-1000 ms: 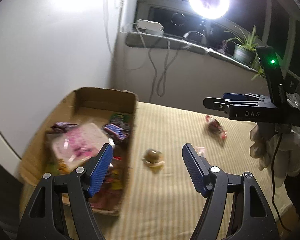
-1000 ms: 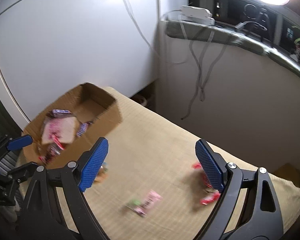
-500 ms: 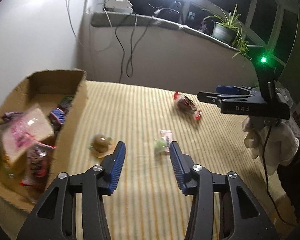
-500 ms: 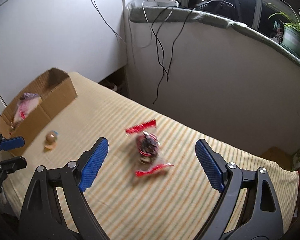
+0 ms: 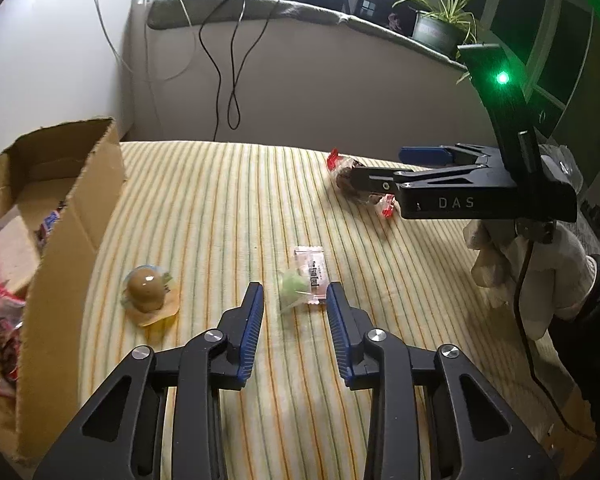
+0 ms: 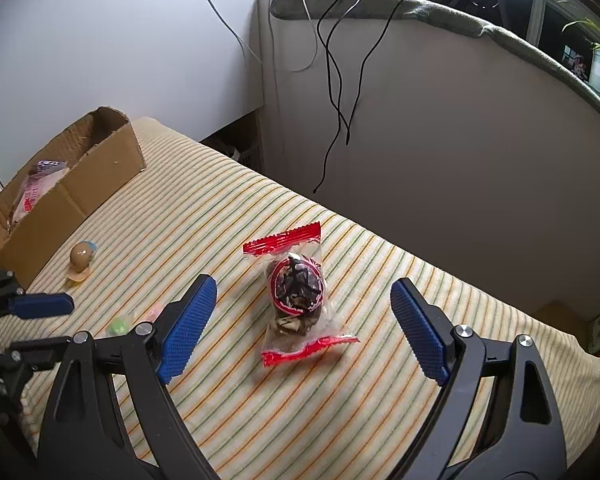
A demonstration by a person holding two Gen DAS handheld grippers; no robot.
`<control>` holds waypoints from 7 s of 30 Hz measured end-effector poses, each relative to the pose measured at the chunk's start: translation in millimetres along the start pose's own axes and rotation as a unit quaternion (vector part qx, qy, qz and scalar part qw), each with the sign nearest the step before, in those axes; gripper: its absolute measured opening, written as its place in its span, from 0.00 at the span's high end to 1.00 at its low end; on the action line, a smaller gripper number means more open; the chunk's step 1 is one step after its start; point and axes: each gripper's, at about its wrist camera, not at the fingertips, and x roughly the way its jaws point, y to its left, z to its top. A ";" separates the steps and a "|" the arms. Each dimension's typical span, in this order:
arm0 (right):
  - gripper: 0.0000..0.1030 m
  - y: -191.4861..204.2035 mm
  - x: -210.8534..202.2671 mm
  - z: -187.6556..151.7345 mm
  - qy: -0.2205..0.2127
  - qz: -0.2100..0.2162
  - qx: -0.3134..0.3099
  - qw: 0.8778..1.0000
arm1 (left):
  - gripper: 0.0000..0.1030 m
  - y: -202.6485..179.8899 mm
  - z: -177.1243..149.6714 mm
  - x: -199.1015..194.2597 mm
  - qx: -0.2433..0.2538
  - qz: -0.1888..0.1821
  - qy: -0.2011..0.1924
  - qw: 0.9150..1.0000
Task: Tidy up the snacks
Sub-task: 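Grasp the clear-wrapped green candy with the left tool while the right grasps the red-wrapped chocolate bag, then carry both snacks into the box and open both tools, then lift both open tools out of the box toward the remaining snacks, then lower the left tool over the chocolate egg while the right tool approaches the pink candy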
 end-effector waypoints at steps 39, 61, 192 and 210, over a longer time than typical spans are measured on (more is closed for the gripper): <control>0.66 11.1 1.3 0.2 0.025 -0.003 -0.013 1.000 | 0.83 -3.1 5.5 5.3 0.020 0.006 -0.010 1.000; 0.66 90.8 -38.9 50.8 -0.034 0.022 -0.056 0.998 | 0.83 44.6 -11.3 -80.7 -0.009 0.044 -0.083 0.996; 0.16 90.1 -15.3 -27.2 0.044 0.070 -0.089 0.993 | 0.61 23.7 -41.7 -53.0 -0.025 0.076 -0.050 0.995; 0.39 88.4 15.8 -24.4 0.060 0.074 -0.114 0.989 | 0.65 28.3 -30.6 -12.6 -0.045 0.131 -0.023 0.990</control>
